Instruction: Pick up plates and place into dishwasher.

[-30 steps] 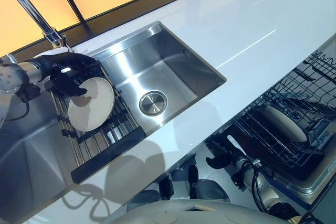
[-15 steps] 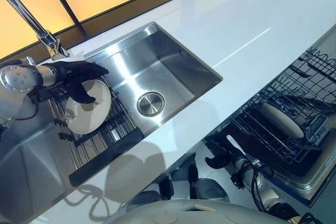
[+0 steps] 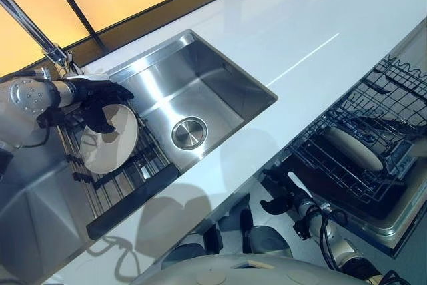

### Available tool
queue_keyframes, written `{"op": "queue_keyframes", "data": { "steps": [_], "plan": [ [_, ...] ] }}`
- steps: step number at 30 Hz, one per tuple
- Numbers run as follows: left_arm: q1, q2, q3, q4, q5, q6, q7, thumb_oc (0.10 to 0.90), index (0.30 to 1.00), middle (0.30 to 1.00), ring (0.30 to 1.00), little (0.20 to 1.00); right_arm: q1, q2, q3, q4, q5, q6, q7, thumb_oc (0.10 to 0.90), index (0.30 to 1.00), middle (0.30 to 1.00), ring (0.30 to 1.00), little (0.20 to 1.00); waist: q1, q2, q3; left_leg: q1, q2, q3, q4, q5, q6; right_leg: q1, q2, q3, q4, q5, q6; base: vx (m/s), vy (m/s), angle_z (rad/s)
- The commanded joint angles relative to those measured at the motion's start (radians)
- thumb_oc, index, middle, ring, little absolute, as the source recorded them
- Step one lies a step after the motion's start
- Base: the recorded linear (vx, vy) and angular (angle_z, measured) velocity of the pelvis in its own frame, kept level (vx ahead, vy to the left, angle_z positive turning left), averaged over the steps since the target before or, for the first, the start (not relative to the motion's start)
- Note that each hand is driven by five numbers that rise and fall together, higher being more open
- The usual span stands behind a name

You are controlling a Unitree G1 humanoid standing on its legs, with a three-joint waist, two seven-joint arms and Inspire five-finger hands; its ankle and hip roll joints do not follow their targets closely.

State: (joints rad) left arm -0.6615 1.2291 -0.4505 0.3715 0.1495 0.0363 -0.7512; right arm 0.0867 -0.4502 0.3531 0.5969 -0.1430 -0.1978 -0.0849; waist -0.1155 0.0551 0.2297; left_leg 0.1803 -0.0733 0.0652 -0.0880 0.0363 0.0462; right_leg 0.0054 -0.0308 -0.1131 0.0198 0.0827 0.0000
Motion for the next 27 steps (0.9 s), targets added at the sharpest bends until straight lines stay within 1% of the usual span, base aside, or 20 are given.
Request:
{"op": "queue_keyframes", "data": {
  "steps": [1, 3, 8, 13, 15, 18, 22, 24, 25, 26, 27],
  "plan": [
    [-0.099, 0.055, -0.002, 0.104, 0.104, 0.008, -0.022, 0.8, 0.9, 0.9, 0.9, 0.9, -0.025, -0.029, 0.007, -0.069, 0.008, -0.1, -0.043, 0.8, 0.9, 0.9, 0.9, 0.9, -0.007, 0.003, -0.053, -0.014, -0.069, 0.021, 0.093, -0.177, 0.036, -0.183, -0.101, 0.021, 0.052, 0.109, 0.209, 0.01, -0.006, -0.16],
    [-0.106, 0.076, -0.01, 0.128, 0.113, 0.004, -0.035, 0.8, 0.9, 0.9, 0.9, 0.9, -0.024, -0.034, 0.001, -0.061, 0.006, -0.107, -0.037, 0.8, 0.9, 0.9, 0.9, 0.9, -0.009, 0.006, -0.05, -0.015, -0.069, 0.025, 0.095, -0.178, 0.037, -0.183, -0.099, 0.022, 0.048, 0.11, 0.209, 0.01, 0.006, -0.14],
    [-0.076, 0.094, 0.013, 0.159, 0.111, 0.008, -0.062, 0.8, 0.9, 0.9, 0.9, 0.9, -0.017, -0.043, 0.001, -0.07, -0.001, -0.109, -0.025, 0.8, 0.9, 0.9, 0.9, 0.9, -0.009, 0.011, -0.043, -0.016, -0.071, 0.021, 0.091, -0.174, 0.038, -0.185, -0.096, 0.024, 0.048, 0.113, 0.21, 0.0, 0.009, -0.07],
    [-0.031, 0.089, 0.059, 0.179, 0.076, -0.002, -0.026, 0.8, 0.9, 0.9, 0.9, 0.9, -0.022, -0.043, 0.009, -0.076, 0.0, -0.104, -0.031, 0.8, 0.9, 0.9, 0.9, 0.9, 0.0, 0.009, -0.036, -0.02, -0.071, 0.012, 0.087, -0.169, 0.038, -0.195, -0.096, 0.022, 0.054, 0.119, 0.21, 0.0, 0.0, 0.0],
    [-0.022, 0.089, 0.071, 0.172, 0.061, 0.003, -0.02, 0.8, 0.9, 0.9, 0.9, 0.9, -0.023, -0.042, 0.009, -0.074, 0.002, -0.104, -0.031, 0.8, 0.9, 0.9, 0.9, 0.9, 0.003, 0.009, -0.036, -0.02, -0.07, 0.011, 0.085, -0.167, 0.038, -0.196, -0.097, 0.019, 0.055, 0.119, 0.21, 0.0, 0.0, 0.0],
    [0.01, 0.085, 0.107, 0.16, 0.053, -0.005, 0.0, 0.8, 0.9, 0.9, 0.9, 0.9, -0.024, -0.038, 0.006, -0.07, 0.001, -0.103, -0.028, 0.8, 0.9, 0.9, 0.9, 0.9, 0.009, 0.007, -0.035, -0.019, -0.07, 0.007, 0.084, -0.168, 0.039, -0.196, -0.1, 0.015, 0.057, 0.118, 0.209, 0.0, 0.0, 0.0],
    [0.058, 0.068, 0.167, 0.138, 0.006, -0.04, 0.121, 0.8, 0.9, 0.9, 0.9, 0.9, -0.023, -0.033, 0.006, -0.073, 0.002, -0.098, -0.03, 0.8, 0.9, 0.9, 0.9, 0.9, 0.017, 0.003, -0.035, -0.017, -0.069, 0.003, 0.077, -0.165, 0.04, -0.197, -0.103, 0.01, 0.059, 0.12, 0.209, 0.0, 0.003, 0.01],
    [0.081, 0.039, 0.22, 0.133, -0.037, -0.074, 0.253, 0.8, 0.9, 0.9, 0.9, 0.9, -0.016, -0.024, 0.006, -0.075, -0.002, -0.101, -0.033, 0.8, 0.9, 0.9, 0.9, 0.9, 0.021, -0.002, -0.036, -0.016, -0.069, 0.0, 0.075, -0.164, 0.039, -0.198, -0.106, 0.007, 0.06, 0.118, 0.209, 0.0, 0.01, 0.05],
    [0.086, 0.033, 0.23, 0.132, -0.053, -0.083, 0.282, 0.8, 0.9, 0.9, 0.9, 0.9, -0.015, -0.022, 0.006, -0.075, -0.003, -0.101, -0.034, 0.8, 0.9, 0.9, 0.9, 0.9, 0.021, -0.004, -0.037, -0.016, -0.069, -0.001, 0.075, -0.164, 0.039, -0.198, -0.107, 0.006, 0.06, 0.117, 0.209, 0.01, 0.007, 0.07],
    [0.102, 0.004, 0.269, 0.123, -0.064, -0.094, 0.343, 0.8, 0.9, 0.9, 0.9, 0.9, -0.011, -0.015, 0.003, -0.075, -0.006, -0.102, -0.036, 0.8, 0.9, 0.9, 0.9, 0.9, 0.024, -0.008, -0.037, -0.017, -0.068, -0.004, 0.075, -0.163, 0.038, -0.198, -0.11, 0.003, 0.061, 0.115, 0.208, 0.0, 0.004, 0.06],
    [0.106, 0.001, 0.275, 0.12, -0.062, -0.096, 0.351, 0.8, 0.9, 0.9, 0.9, 0.9, -0.01, -0.014, 0.003, -0.075, -0.007, -0.102, -0.037, 0.8, 0.9, 0.9, 0.9, 0.9, 0.024, -0.008, -0.037, -0.017, -0.068, -0.004, 0.075, -0.164, 0.038, -0.198, -0.11, 0.002, 0.061, 0.115, 0.208, 0.0, 0.007, 0.09]
  ]
}}
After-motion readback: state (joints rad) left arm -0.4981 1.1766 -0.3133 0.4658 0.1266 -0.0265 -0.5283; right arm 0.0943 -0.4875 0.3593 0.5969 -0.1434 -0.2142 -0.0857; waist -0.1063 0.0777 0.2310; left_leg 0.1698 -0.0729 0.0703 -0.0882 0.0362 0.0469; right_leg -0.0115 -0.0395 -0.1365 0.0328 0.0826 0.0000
